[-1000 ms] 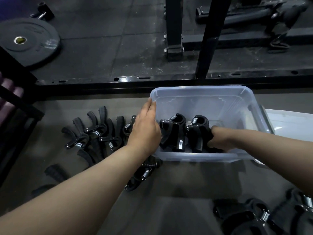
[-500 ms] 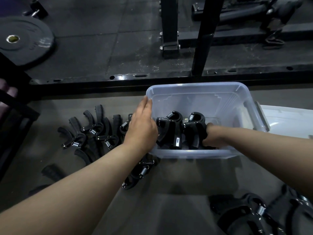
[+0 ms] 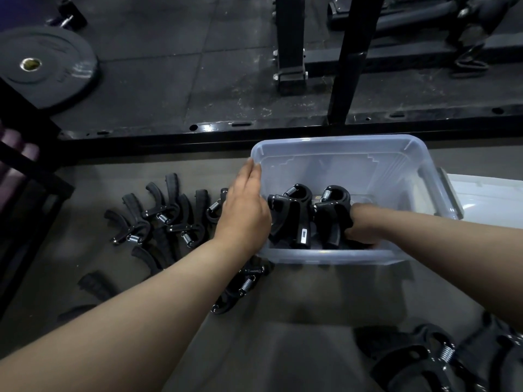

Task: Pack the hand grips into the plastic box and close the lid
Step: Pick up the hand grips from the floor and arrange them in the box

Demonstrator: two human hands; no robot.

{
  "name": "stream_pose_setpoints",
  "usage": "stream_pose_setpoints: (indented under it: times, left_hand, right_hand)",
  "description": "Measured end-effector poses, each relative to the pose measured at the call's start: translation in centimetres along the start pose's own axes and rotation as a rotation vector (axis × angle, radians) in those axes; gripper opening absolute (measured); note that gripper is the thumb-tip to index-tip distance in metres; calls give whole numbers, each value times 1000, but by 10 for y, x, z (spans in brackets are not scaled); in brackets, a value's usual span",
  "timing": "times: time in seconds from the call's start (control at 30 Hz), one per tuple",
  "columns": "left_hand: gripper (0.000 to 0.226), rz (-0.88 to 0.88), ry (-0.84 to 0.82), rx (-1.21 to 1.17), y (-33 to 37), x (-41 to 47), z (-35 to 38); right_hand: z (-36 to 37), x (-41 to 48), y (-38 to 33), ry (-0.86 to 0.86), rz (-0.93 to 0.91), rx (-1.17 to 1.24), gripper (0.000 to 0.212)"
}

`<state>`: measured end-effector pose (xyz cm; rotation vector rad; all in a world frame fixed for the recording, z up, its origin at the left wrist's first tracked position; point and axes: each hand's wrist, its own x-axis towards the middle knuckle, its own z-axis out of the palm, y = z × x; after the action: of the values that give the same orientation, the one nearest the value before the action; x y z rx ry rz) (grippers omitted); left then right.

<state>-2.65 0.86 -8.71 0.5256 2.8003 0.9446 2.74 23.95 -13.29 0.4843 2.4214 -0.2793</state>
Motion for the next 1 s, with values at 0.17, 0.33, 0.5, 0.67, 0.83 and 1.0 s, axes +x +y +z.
stream_pose_setpoints:
  times: [0.17, 0.33, 0.5, 0.67, 0.83, 1.0]
  left_hand:
    - [64, 9, -2, -20, -2, 0, 0]
    - [63, 8, 10, -106, -6, 1, 0]
    - [60, -54, 46, -386, -10, -3, -7]
    - [60, -56, 59, -429, -15, -4, -3]
    - [52, -73, 76, -429, -30, -11, 3]
    - [54, -215, 11, -347, -67, -31, 0]
  right_hand:
    - [-2, -3, 0, -40, -4, 149, 20]
    - [-4, -4, 3, -107, 142, 353, 44]
    - [-21, -8, -10, 233, 111, 274, 84]
    - [-34, -28, -79, 460, -329, 398, 57]
    - [-26, -31, -156, 536, -617, 387, 55]
    - [-11, -26, -178, 508, -511, 285, 56]
